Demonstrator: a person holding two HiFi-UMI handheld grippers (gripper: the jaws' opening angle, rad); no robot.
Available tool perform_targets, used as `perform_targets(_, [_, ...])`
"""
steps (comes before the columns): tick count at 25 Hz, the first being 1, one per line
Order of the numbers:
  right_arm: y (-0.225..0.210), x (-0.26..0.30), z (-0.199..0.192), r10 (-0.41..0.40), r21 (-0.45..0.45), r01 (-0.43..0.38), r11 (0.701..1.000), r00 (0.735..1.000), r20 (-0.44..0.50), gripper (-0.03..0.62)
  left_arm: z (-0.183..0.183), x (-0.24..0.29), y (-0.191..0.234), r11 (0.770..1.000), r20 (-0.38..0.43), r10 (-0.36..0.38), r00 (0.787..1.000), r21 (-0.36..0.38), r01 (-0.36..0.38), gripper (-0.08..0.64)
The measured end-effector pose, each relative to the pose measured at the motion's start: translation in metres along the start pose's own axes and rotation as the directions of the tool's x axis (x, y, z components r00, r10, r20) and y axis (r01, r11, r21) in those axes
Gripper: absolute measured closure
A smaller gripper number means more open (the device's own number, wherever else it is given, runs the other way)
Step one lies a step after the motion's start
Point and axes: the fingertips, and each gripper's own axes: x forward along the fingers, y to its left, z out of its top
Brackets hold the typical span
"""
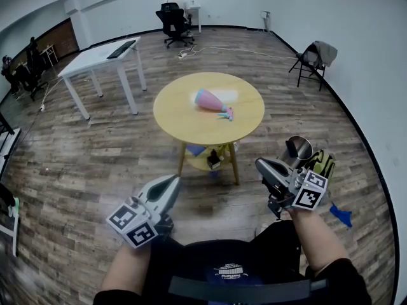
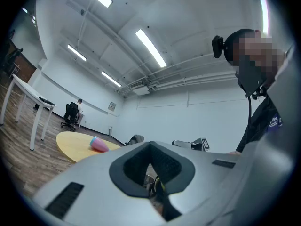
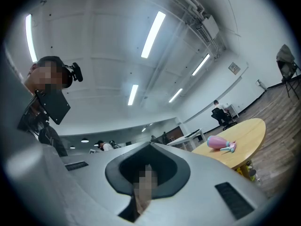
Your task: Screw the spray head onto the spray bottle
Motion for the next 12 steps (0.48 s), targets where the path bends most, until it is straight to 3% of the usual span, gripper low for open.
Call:
perform_targets(6, [-0.022,0.001,-0.01,-0.018,0.007,0.018,1.0,0.999,-0.032,0.588,-0.007,0.014,0.022,1.0,-0.032,0.011,0.999,0.022,-0.01,0.551])
perform_targets(12, [-0.103,0.006,-0.035,-0.067,0.05,0.071,0.996,0.995,-0.077,0.588,-0.034,0.068,0.077,1.0,-0.086,0.008,0.996,0.028,-0.006,0.551])
